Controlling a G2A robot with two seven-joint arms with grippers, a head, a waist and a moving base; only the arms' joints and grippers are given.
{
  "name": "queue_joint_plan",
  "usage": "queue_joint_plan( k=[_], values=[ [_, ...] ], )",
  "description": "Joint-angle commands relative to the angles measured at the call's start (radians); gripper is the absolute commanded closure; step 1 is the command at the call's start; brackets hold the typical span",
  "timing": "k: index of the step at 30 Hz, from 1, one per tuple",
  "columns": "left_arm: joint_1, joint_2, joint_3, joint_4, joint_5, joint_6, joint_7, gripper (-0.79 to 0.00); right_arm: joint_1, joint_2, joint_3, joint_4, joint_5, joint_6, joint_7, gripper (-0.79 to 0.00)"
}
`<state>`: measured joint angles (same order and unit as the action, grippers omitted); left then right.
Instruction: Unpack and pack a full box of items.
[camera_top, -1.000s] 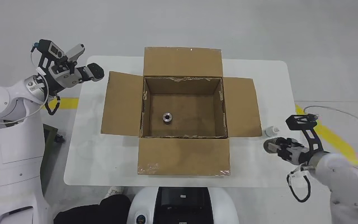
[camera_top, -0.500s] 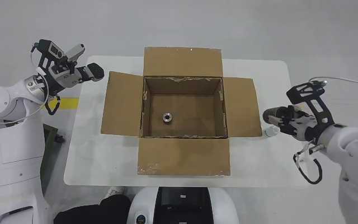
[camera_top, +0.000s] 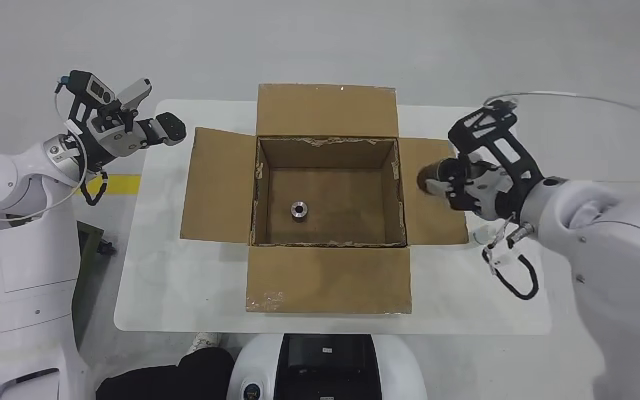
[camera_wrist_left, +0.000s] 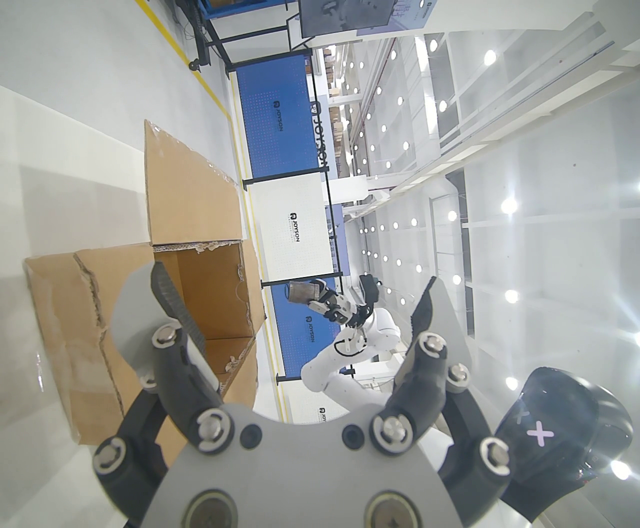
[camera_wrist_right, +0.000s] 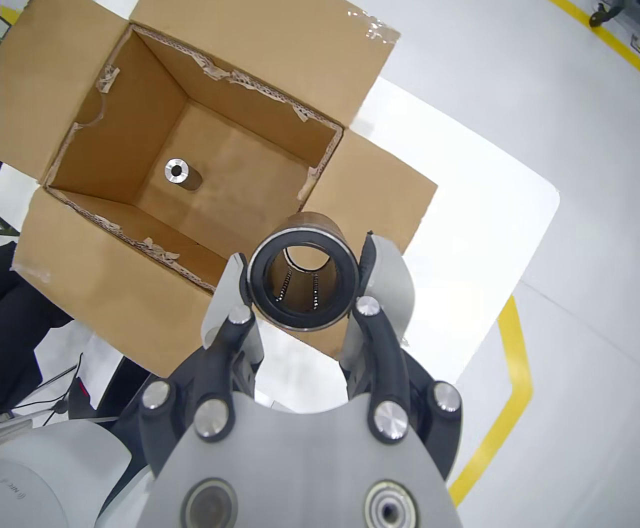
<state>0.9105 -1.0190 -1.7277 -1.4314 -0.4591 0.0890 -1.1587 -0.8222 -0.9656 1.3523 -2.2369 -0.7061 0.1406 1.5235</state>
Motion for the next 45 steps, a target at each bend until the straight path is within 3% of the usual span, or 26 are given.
queue_joint_plan(
  k=[1,11,23,45],
  values=[
    [0.000,0.000,0.000,0.000,0.000,0.000,0.000,-0.785,0.054,-0.007,-0.055,0.056,0.023,-0.004,-0.025,0.000],
    [0.000,0.000,0.000,0.000,0.000,0.000,0.000,-0.785,0.232,-0.054,-0.306,0.228,0.096,-0.003,-0.157,0.000],
    [0.000,0.000,0.000,0.000,0.000,0.000,0.000,-0.785,0.329,-0.119,-0.527,0.367,0.185,0.021,-0.269,0.000],
    [0.000,0.000,0.000,0.000,0.000,0.000,0.000,-0.785,0.381,-0.206,-0.733,0.612,0.210,-0.023,-0.325,0.000]
  ],
)
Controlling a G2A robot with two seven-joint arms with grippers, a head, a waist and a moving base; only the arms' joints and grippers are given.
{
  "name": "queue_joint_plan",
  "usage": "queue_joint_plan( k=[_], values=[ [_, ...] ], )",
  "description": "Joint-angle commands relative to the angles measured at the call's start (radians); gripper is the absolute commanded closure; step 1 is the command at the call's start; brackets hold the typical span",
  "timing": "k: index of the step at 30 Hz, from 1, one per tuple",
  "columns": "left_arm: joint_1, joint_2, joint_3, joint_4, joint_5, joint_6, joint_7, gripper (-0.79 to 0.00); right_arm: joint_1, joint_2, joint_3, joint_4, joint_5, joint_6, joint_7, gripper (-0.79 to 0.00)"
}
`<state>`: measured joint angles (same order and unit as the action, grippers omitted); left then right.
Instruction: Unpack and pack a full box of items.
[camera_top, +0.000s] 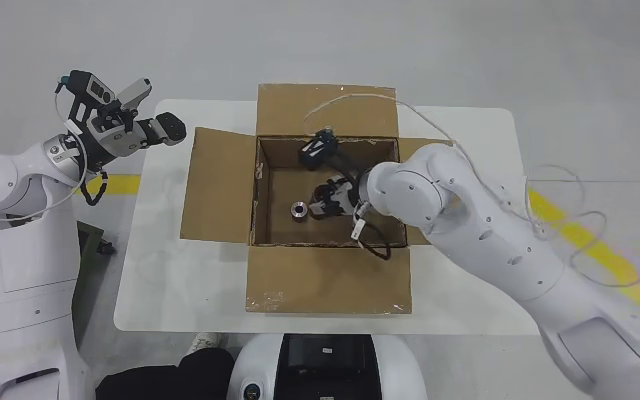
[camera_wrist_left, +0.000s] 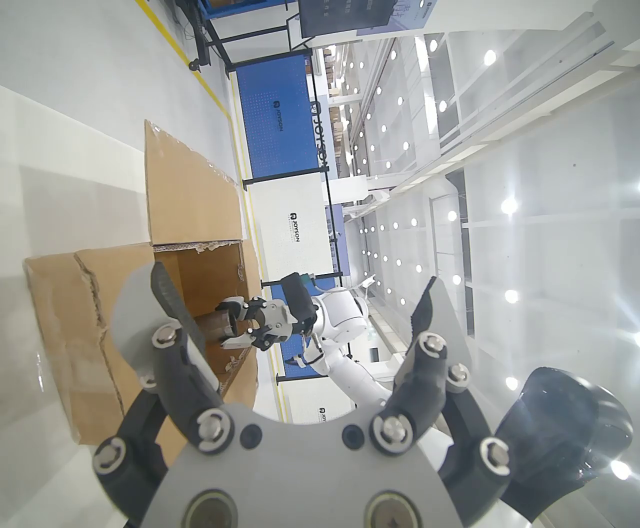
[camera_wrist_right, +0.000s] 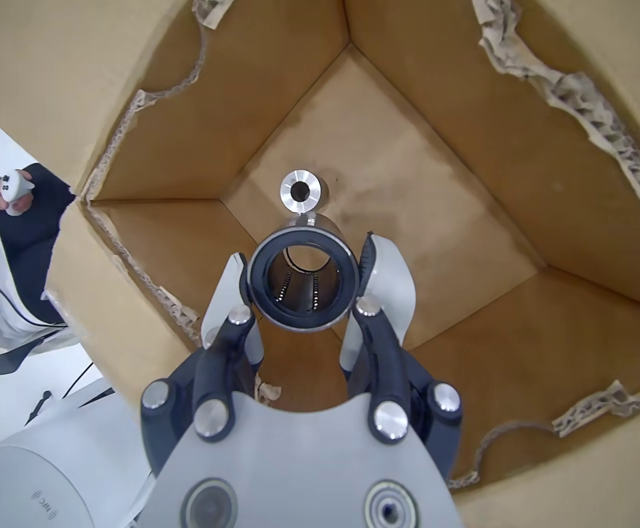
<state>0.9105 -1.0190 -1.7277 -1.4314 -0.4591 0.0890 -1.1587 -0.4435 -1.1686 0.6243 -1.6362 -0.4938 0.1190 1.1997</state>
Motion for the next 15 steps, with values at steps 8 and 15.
queue_joint_plan(
  k=[8,15],
  values=[
    [0.000,0.000,0.000,0.000,0.000,0.000,0.000,-0.785,0.025,-0.039,-0.052,0.115,-0.009,-0.013,-0.025,0.000],
    [0.000,0.000,0.000,0.000,0.000,0.000,0.000,-0.785,0.045,-0.067,-0.077,0.195,-0.021,-0.020,-0.041,0.000]
  ],
)
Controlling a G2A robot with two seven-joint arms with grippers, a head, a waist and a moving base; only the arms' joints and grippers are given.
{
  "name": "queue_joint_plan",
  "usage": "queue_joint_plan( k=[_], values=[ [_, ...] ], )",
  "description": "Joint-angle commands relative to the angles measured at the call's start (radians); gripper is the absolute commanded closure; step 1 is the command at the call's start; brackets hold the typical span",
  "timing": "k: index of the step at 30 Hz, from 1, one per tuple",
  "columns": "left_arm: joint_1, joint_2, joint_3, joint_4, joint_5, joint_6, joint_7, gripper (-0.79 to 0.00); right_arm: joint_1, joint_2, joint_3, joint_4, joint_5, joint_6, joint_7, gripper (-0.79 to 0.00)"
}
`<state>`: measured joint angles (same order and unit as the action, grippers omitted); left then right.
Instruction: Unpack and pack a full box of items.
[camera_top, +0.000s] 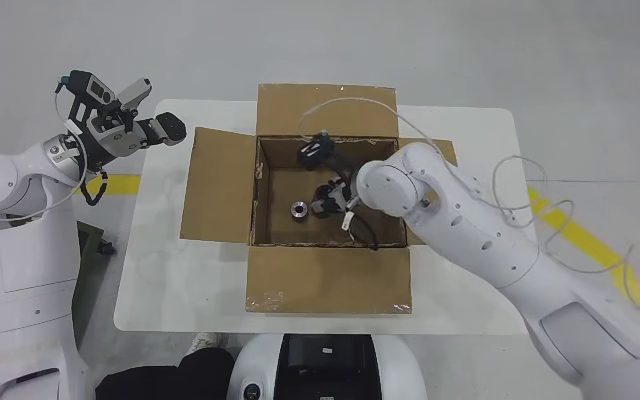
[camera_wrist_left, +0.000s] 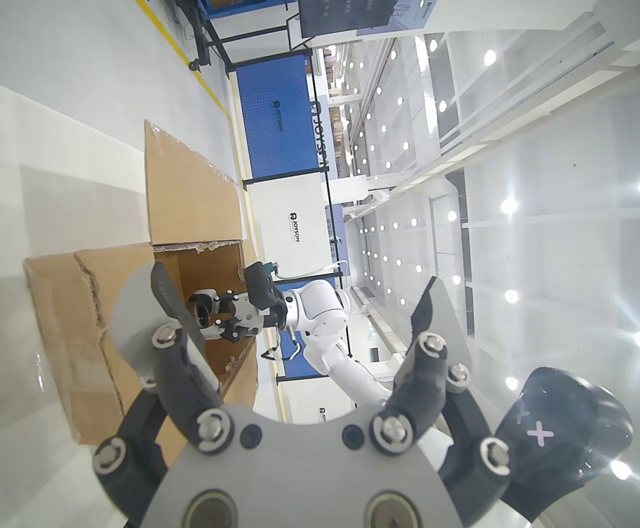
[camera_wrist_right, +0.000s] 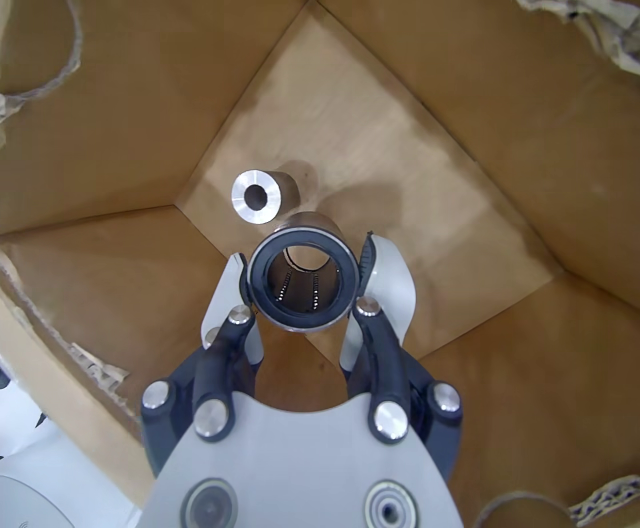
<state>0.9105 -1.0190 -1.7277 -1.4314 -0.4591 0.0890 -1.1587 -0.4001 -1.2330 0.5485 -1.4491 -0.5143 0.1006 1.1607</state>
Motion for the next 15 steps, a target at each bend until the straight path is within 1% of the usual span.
queue_joint_plan(
  k=[1,15],
  values=[
    [0.000,0.000,0.000,0.000,0.000,0.000,0.000,-0.785,0.004,-0.006,-0.003,0.018,0.000,-0.003,-0.004,0.000],
    [0.000,0.000,0.000,0.000,0.000,0.000,0.000,-0.785,0.017,-0.046,-0.016,0.137,-0.016,-0.039,-0.023,0.000]
  ],
)
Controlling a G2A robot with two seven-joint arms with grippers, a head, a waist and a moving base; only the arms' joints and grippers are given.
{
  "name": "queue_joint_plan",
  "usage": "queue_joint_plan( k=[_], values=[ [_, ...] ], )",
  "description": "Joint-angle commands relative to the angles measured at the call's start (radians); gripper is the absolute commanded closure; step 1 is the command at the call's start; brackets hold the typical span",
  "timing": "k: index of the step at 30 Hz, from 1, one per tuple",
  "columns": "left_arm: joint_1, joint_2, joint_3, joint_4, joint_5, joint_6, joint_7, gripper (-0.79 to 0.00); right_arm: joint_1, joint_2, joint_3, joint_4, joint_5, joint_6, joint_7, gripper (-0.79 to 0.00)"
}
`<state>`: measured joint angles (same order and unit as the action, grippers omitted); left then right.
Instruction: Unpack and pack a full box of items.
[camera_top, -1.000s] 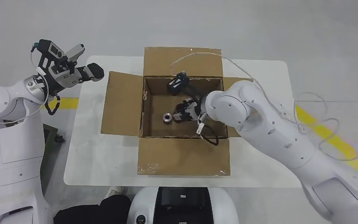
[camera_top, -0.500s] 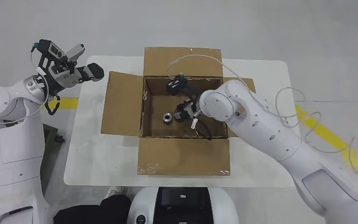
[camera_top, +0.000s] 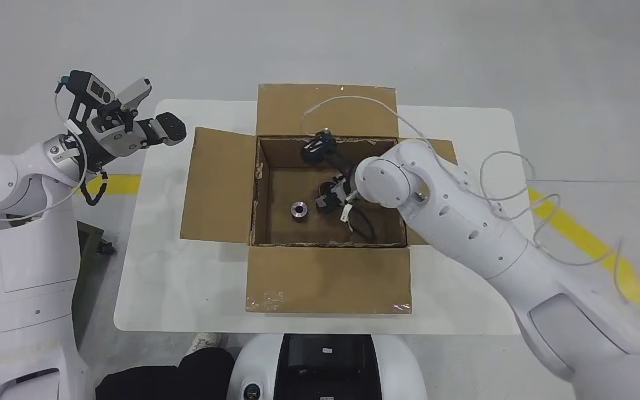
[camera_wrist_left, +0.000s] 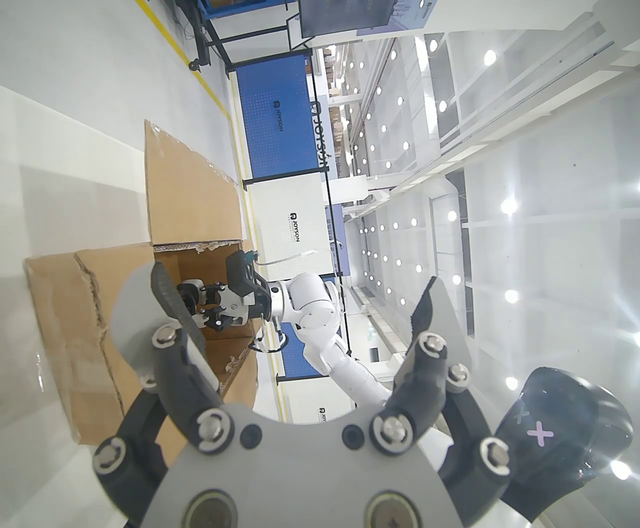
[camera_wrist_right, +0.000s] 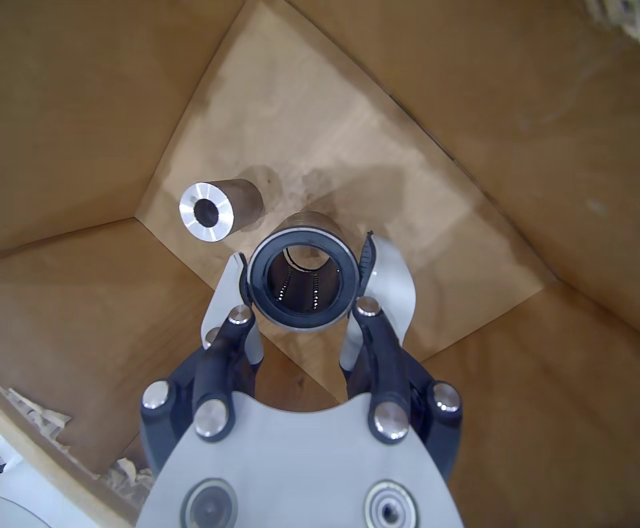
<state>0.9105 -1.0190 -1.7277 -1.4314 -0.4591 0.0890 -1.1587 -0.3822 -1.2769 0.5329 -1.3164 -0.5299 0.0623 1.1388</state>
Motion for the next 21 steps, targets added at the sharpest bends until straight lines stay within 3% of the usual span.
queue_joint_plan(
  k=[1,6,10,12,21],
  values=[
    [0.000,0.000,0.000,0.000,0.000,0.000,0.000,-0.785,-0.001,-0.004,-0.001,0.010,-0.002,-0.002,-0.002,0.000],
    [0.000,0.000,0.000,0.000,0.000,0.000,0.000,-0.785,-0.004,-0.015,-0.004,0.031,-0.011,-0.006,-0.002,-0.003],
    [0.000,0.000,0.000,0.000,0.000,0.000,0.000,-0.785,-0.009,-0.022,-0.001,0.034,-0.014,-0.006,0.004,-0.317],
    [0.000,0.000,0.000,0.000,0.000,0.000,0.000,-0.785,-0.012,-0.024,0.002,0.032,-0.016,-0.004,0.007,-0.369],
    [0.000,0.000,0.000,0.000,0.000,0.000,0.000,-0.785,-0.027,-0.029,0.029,0.000,-0.020,0.013,0.030,-0.400]
  ],
)
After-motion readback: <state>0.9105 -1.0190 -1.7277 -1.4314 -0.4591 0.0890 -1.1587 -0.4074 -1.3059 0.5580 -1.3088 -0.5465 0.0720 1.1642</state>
